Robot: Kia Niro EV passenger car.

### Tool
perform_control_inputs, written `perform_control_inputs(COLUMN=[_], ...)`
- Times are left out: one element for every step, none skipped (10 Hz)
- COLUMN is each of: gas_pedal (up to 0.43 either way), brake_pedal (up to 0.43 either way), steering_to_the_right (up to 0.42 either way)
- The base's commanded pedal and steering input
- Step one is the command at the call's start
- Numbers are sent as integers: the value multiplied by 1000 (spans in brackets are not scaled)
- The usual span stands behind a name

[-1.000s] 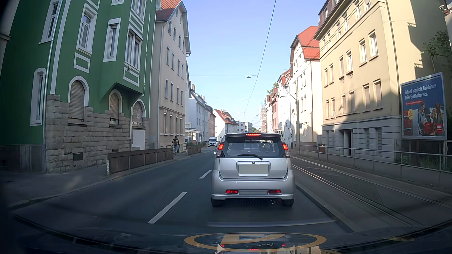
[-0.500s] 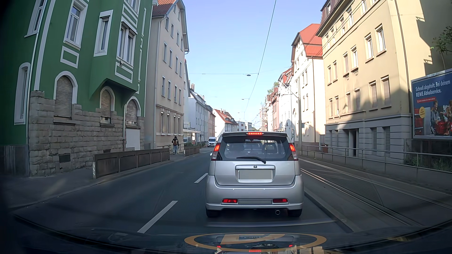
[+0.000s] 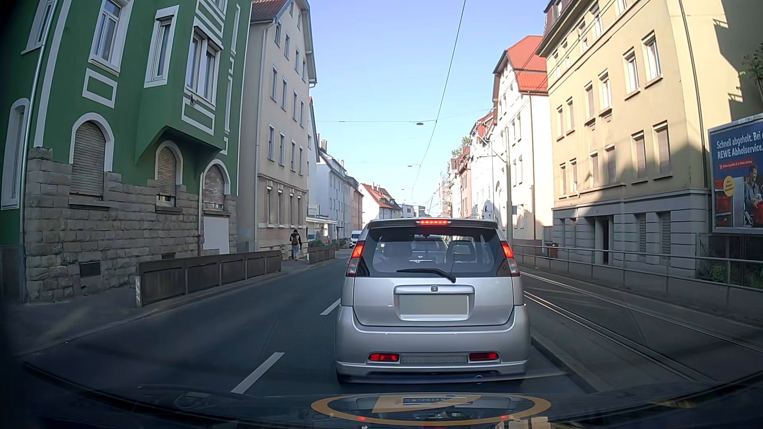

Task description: Follow the waypoints while adhering to traffic rules and regulations

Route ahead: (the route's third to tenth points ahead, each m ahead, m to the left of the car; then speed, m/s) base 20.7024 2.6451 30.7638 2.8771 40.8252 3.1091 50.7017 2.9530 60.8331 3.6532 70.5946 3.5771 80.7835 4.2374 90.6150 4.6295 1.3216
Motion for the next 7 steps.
perform_control_inputs(gas_pedal=[0,0,0,0,0,0,0], brake_pedal=[250,256,262,268,268,262,262], steering_to_the_right=[0,0,0,0,0,0,0])
